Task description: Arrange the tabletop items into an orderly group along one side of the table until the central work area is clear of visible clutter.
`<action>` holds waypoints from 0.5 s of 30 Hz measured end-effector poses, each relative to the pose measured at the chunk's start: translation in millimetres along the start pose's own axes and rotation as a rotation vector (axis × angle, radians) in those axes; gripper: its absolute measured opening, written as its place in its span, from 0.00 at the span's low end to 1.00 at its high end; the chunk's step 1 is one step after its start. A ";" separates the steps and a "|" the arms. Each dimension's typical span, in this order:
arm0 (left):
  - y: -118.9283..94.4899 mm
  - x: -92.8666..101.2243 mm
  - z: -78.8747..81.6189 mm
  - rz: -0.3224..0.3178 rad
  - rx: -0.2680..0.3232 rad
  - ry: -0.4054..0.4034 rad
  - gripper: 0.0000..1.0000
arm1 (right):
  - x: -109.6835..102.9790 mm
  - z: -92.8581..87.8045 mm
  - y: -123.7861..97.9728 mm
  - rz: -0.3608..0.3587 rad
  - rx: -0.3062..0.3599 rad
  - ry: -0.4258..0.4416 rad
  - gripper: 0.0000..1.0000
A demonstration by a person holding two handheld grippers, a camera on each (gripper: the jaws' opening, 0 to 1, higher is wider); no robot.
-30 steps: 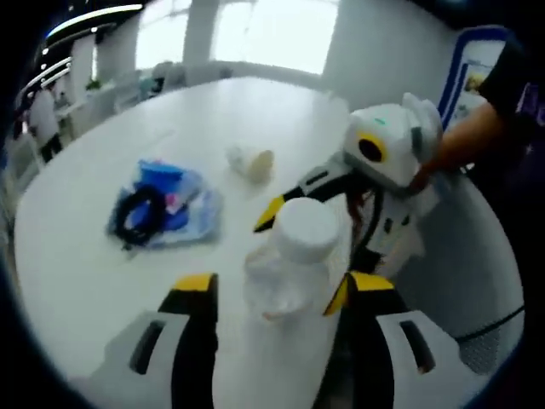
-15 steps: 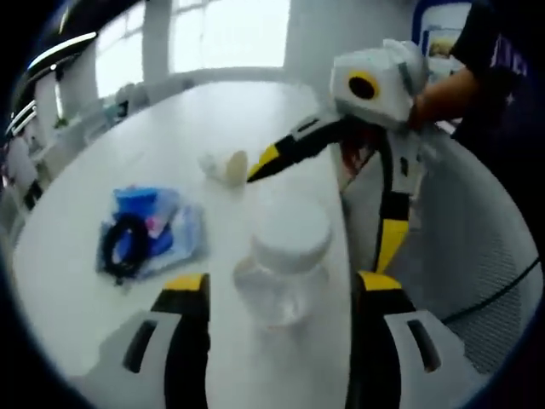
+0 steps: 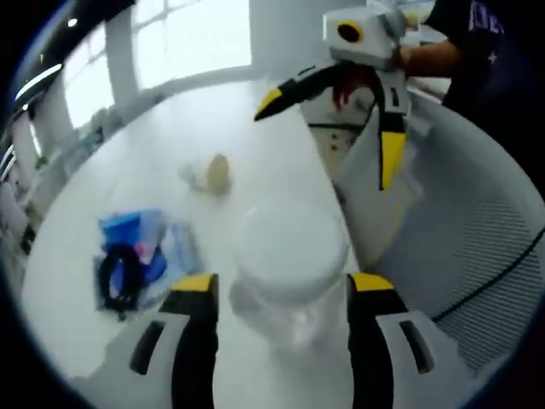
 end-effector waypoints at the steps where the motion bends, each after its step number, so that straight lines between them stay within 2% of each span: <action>1: 0.8 -0.3 -0.2 -0.007 -0.001 -0.002 0.57 | 1.5 -0.1 -2.8 -0.015 0.015 0.013 1.00; 3: 2.4 -0.5 -0.4 -0.016 -0.002 0.001 0.57 | 1.6 3.6 -8.8 -0.016 0.086 0.046 1.00; 6: 5.1 -0.4 -0.4 -0.027 -0.004 0.012 0.57 | 3.8 5.5 -17.9 -0.037 0.144 0.067 1.00; 9: 9.2 -0.6 -4.0 -0.040 -0.031 0.026 0.55 | 5.0 2.4 -23.4 -0.059 0.157 0.066 1.00; 13: 11.7 -0.7 -6.8 -0.045 -0.047 0.037 0.51 | 9.1 -7.2 -25.1 -0.096 0.132 0.055 1.00; 15: 14.2 0.5 -8.7 -0.044 -0.063 0.050 0.51 | 9.8 -11.6 -24.5 -0.107 0.139 0.080 1.00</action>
Point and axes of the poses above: the point that each gripper's makers call its tool centre point, and the gripper's own axes: y roughly forward along the fingers, x roughly to its right, z roughly out of its top, the point moved 7 cm from there along -y, roughly backward along the fingers, and after that the axes turned 1 degree about x, right-handed, at the moved point
